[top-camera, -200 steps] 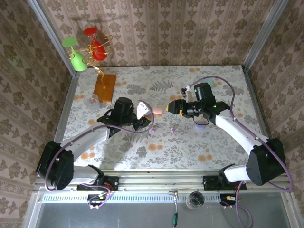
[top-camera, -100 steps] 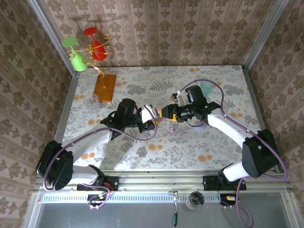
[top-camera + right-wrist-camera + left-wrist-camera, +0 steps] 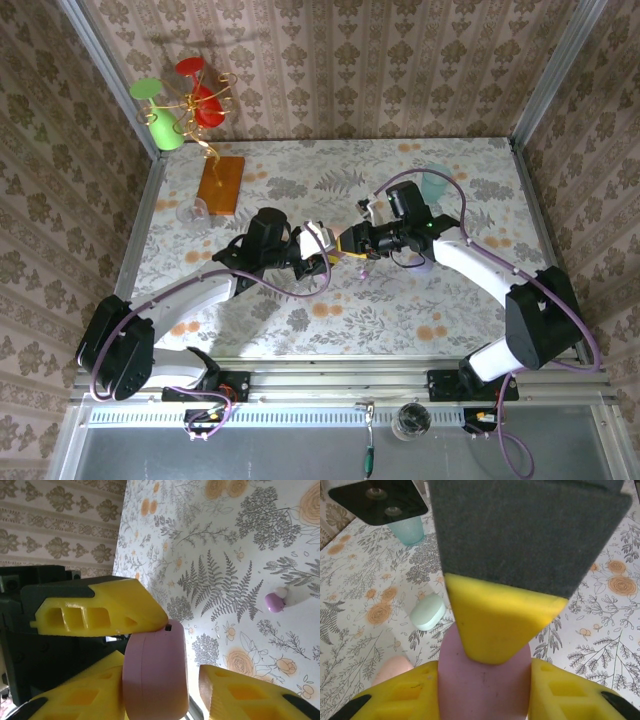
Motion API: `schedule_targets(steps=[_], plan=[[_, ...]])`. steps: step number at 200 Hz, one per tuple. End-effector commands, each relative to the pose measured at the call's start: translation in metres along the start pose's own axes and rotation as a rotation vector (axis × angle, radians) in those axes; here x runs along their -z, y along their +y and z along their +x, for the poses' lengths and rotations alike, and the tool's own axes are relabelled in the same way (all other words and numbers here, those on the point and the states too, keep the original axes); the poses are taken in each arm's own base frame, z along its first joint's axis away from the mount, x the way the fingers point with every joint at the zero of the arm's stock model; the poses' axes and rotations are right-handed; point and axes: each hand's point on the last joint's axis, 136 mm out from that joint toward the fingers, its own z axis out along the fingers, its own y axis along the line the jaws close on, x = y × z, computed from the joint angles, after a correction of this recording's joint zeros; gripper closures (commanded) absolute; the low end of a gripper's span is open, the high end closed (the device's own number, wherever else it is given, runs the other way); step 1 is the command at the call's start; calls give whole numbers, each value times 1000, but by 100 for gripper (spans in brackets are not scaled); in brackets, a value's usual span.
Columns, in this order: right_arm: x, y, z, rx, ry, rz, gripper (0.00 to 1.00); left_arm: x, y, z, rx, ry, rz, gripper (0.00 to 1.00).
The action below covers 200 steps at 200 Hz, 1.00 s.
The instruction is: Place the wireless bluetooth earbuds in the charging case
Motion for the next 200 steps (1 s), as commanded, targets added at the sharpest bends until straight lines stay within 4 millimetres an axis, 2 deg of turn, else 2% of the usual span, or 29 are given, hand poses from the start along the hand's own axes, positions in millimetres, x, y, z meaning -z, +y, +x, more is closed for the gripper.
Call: schedule_targets(steps=[1, 22, 58, 74, 91, 116, 160, 175, 178, 183, 200], plan=[[-2, 9, 0, 17, 20, -38, 70, 2, 4, -21, -11, -65, -12, 69], [1, 11, -4, 16, -1, -39, 79, 2, 6, -23, 6, -68, -22, 69], [12, 13, -15, 7, -65, -39, 80, 6, 15, -22, 133, -49, -78, 67], [17, 16, -18, 3, -83, -53, 80, 10, 14, -23, 169, -54, -80, 66], [22, 19, -22, -3, -105, -61, 80, 12, 12, -19, 205, -57, -91, 64], [27, 21, -26, -12, -129, -74, 79, 18, 22, -10, 285, -46, -173, 63], [33, 26, -31, -31, -161, -115, 79, 26, 22, -7, 214, -69, -219, 61], [33, 24, -33, -55, -174, -126, 80, 30, 27, -10, 190, -116, -261, 55], [40, 31, -34, -37, -193, -137, 79, 31, 28, -10, 188, -124, -269, 52], [43, 33, -35, -38, -203, -144, 79, 33, 29, -13, 177, -150, -282, 49], [49, 33, -37, -53, -223, -155, 80, 39, 29, -20, 154, -201, -294, 27]])
